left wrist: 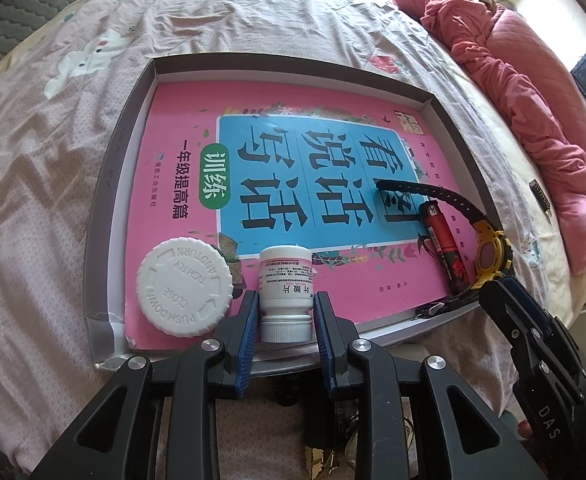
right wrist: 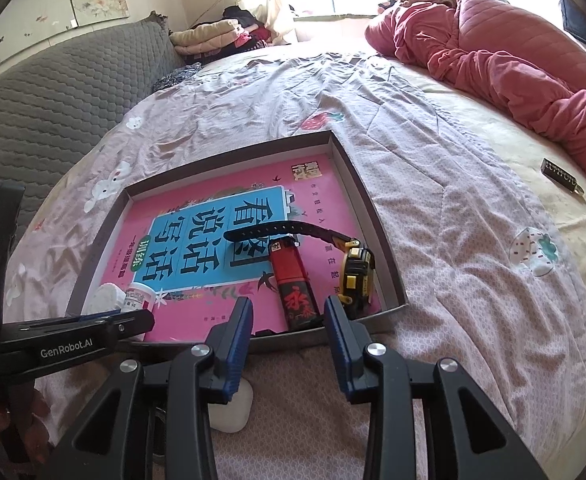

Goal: Organize rigid objects
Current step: 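Lower the lighter beside the tape measure and open right tool while left tool lowers the bottle, then open left tool to set the pill bottle beside the white lid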

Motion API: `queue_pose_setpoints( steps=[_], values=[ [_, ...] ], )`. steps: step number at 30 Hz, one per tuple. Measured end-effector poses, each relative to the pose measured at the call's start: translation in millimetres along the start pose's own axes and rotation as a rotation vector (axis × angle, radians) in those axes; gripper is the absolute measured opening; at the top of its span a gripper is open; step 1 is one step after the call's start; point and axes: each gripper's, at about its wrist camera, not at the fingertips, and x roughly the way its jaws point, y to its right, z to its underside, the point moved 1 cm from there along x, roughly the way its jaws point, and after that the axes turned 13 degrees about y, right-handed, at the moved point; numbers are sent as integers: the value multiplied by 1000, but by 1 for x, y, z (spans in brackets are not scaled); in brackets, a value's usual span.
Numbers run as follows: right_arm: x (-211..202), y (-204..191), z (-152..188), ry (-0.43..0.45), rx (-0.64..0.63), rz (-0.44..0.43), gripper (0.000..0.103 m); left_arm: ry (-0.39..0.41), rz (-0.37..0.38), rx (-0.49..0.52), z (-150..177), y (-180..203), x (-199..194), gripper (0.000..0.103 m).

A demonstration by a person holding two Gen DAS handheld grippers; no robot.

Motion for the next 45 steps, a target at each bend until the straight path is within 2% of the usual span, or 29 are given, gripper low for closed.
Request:
queue_pose_setpoints(
  steps=[23,27,34,39,45],
  values=[
    [-5,4,-2,6,-2,11,37,20,-1,27,4,4,-14,31],
    [-9,0,-2,10,-13,10,46,22,-4,30,4,4,-17,33],
    [-11,-2,-2,12,-14,9,47,30,-7,25,5,3,-22,38],
    [-12,-3,-3,16,-14,13,47,35,-4,22,6,1,-25,45],
    [-18,-4,-6,25,-17,8,53,44,-3,21,6,0,-29,46]
  ],
)
